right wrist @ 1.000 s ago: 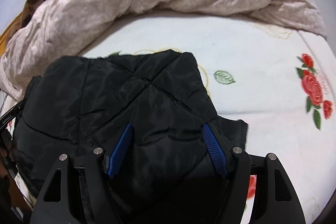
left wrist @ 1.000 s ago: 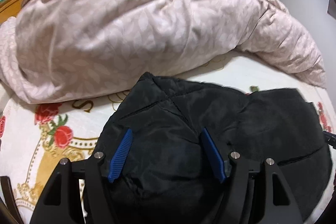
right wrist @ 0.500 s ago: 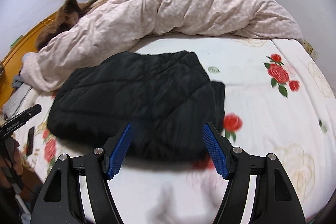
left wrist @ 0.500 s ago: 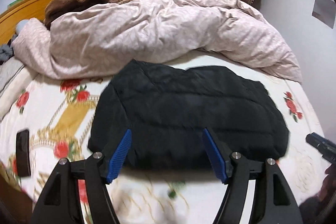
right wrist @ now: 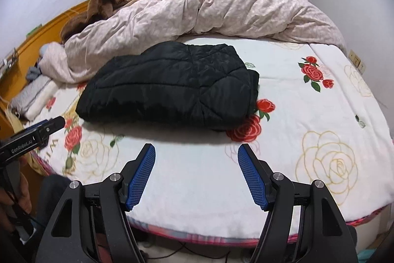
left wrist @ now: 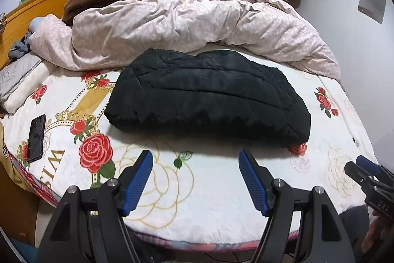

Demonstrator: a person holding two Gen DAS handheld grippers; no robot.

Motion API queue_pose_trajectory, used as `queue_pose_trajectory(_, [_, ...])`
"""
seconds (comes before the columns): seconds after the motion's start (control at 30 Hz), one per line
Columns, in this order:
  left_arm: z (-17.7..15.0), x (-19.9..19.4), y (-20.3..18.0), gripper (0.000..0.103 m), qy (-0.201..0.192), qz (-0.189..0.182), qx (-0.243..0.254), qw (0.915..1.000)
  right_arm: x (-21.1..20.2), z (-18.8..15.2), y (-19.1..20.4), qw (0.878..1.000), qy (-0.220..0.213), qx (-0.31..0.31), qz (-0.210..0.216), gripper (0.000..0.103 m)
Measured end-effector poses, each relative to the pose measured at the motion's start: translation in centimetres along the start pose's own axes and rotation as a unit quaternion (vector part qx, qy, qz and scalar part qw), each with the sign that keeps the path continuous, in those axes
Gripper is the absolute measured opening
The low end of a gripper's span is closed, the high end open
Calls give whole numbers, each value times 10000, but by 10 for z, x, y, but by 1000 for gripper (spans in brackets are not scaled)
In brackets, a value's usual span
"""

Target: Fold large clothes

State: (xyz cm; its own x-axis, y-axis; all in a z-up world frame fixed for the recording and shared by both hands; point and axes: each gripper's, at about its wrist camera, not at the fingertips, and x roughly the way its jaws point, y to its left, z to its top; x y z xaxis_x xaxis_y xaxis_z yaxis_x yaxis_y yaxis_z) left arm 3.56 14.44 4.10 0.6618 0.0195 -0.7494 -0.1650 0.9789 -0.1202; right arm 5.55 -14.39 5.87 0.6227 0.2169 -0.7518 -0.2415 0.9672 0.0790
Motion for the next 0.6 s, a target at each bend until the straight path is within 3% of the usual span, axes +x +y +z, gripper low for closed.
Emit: queue_pose_trajectory(0.6, [-8, -3, -6, 74, 105, -57, 5, 9999, -1, -2, 22, 9997, 12, -257, -58, 70])
